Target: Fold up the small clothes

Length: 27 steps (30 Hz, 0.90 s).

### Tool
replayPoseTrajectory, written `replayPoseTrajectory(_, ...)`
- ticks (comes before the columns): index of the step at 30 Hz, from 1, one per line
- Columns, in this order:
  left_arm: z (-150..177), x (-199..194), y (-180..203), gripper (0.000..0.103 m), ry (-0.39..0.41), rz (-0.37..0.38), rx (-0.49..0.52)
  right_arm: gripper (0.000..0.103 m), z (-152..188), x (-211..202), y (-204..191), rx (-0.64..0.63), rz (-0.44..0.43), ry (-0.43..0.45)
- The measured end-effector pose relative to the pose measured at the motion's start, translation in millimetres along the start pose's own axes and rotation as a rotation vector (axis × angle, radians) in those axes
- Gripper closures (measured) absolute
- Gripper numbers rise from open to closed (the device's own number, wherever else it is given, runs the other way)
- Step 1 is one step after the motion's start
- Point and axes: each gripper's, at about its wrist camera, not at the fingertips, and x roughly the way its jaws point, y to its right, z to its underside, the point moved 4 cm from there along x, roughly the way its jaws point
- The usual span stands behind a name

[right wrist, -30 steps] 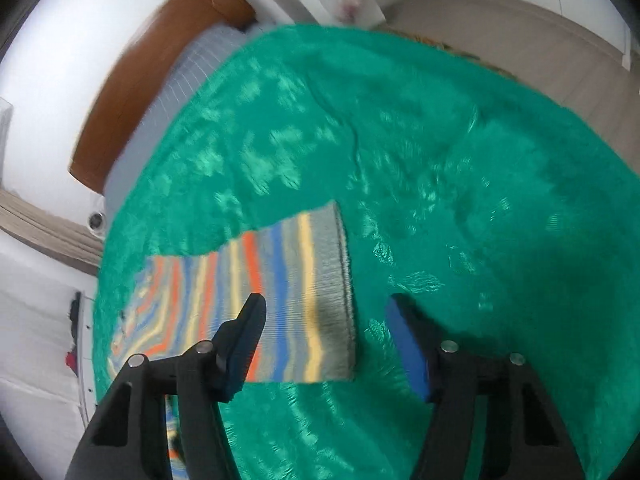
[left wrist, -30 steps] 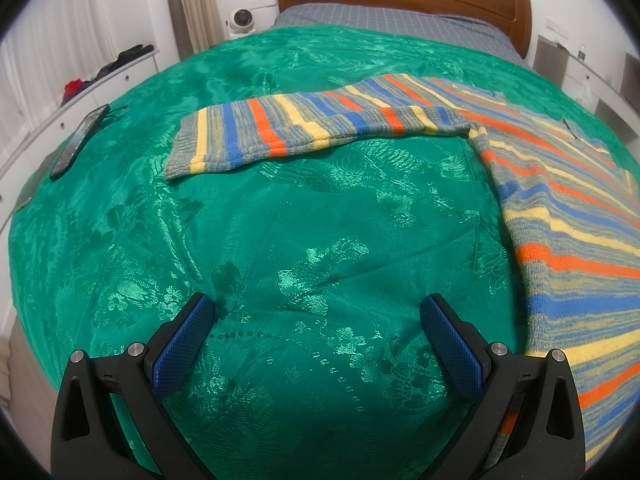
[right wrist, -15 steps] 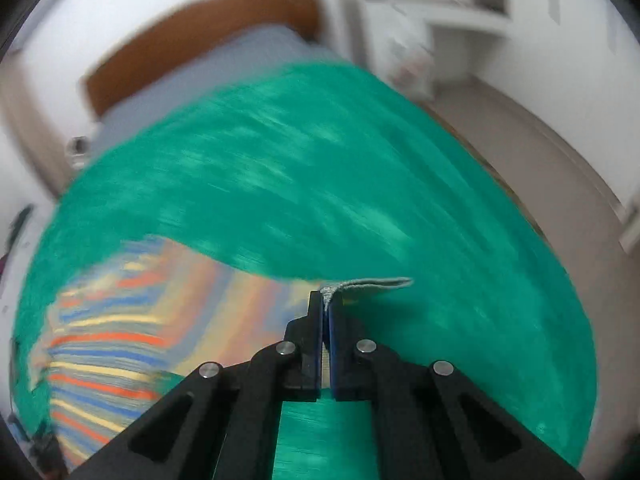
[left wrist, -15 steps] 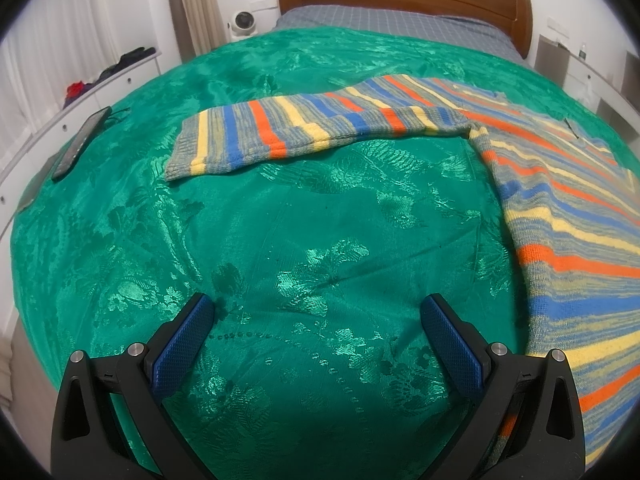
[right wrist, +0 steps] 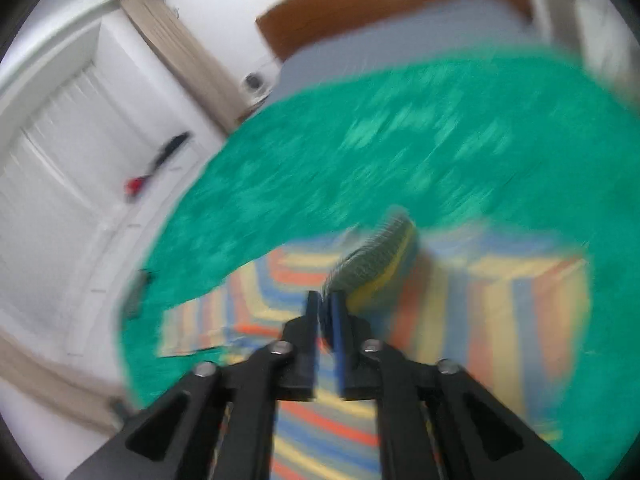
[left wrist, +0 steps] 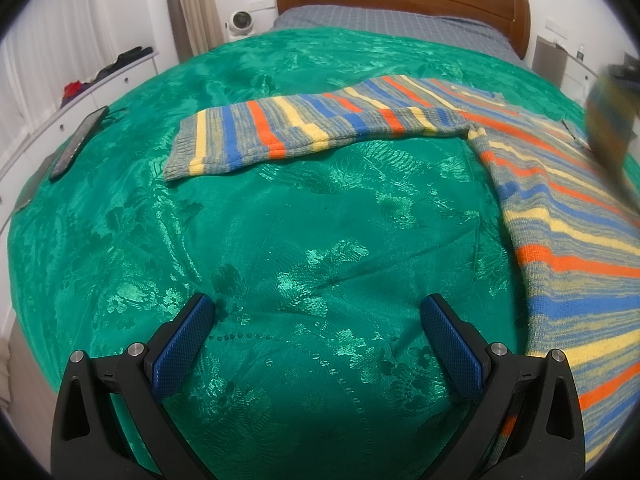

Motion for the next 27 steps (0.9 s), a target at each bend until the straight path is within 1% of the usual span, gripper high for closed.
replayPoseTrajectory(1,-0.9,0.8,-1.6,0.000,0.000,0.000,0.000,0.069,6.4,9.9,1.0,0.048,-0.047,-0.020)
replayPoseTrajectory(2,0.0,0.0,0.1,0.000,0.000,0.000,0.000,0.055,11.0,17.4,5.1,0.104,-0.109,-0.029)
replayPoseTrajectory(3,0.0,0.0,0.2,0.000,0.000,0.000,0.000,0.052,16.0,19.2,10.0,0.142,-0.149,-0.021)
replayPoseTrajectory(4,0.1,-0.1,0.3,0.000,0.000,0.000,0.000,0.052,22.5,15.8,11.2,0.150,-0.159,-0.014)
replayPoseTrajectory(5,0.0,0.1,0.0,0.000,0.000,0.000,0.000,0.052,26.9,12.0,16.6,0.150,-0.163,-0.009)
replayPoseTrajectory(6,-0.3,0.3,-0.5,0.000,0.000,-0.001,0.001,0.052,31.4,5.5,23.9,0.142,-0.145,-0.005)
replayPoseTrajectory(7,0.2,-0.1,0.2,0.000,0.000,-0.001,0.000,0.052,36.3,-1.2,27.7,0.133,-0.121,0.000)
replayPoseTrajectory(8,0.2,-0.1,0.2,0.000,0.000,-0.001,0.000,0.051,42.8,-14.9,42.5,0.120,-0.074,0.014)
replayPoseTrajectory(9,0.2,0.0,0.2,0.000,0.000,-0.001,-0.001,0.051,51.2,-22.8,45.4,0.112,-0.041,0.024)
replayPoseTrajectory(10,0.2,0.0,0.3,0.000,0.000,-0.001,0.000,0.051,60.6,-39.7,62.2,0.103,0.018,0.044)
replayPoseTrajectory(11,0.0,0.2,0.0,0.000,0.001,-0.002,0.000,0.050,72.0,-52.1,70.4,0.095,0.068,0.062)
replayPoseTrajectory(13,0.2,0.1,0.2,0.000,0.001,-0.001,0.000,0.047,97.4,-85.6,98.7,0.072,0.192,0.100)
replayPoseTrajectory(14,0.0,0.3,0.0,0.000,0.001,-0.002,0.001,0.043,110.5,-100.8,115.4,0.064,0.245,0.112)
replayPoseTrajectory(16,0.4,-0.6,0.7,0.000,0.004,-0.005,0.002,0.043,136.5,-123.8,142.4,0.065,0.323,0.116)
replayPoseTrajectory(18,0.2,-0.3,1.3,0.000,0.006,-0.009,0.002,0.043,159.7,-135.7,167.8,0.072,0.400,0.119)
replayPoseTrajectory(20,0.6,-0.7,1.6,0.000,0.009,-0.012,0.002,0.043,181.7,-149.0,186.6,0.083,0.459,0.144)
replayPoseTrajectory(22,0.3,-0.6,0.6,0.000,0.012,-0.014,-0.002,0.043,198.3,-159.4,198.4,0.093,0.493,0.180)
replayPoseTrajectory(24,2.1,-1.1,3.6,0.000,0.015,-0.018,-0.003,0.041,213.6,-170.6,210.6,0.100,0.508,0.213)
replayPoseTrajectory(27,2.7,-1.3,3.8,0.000,0.020,-0.020,-0.003,0.039,223.7,-170.0,212.8,0.089,0.518,0.272)
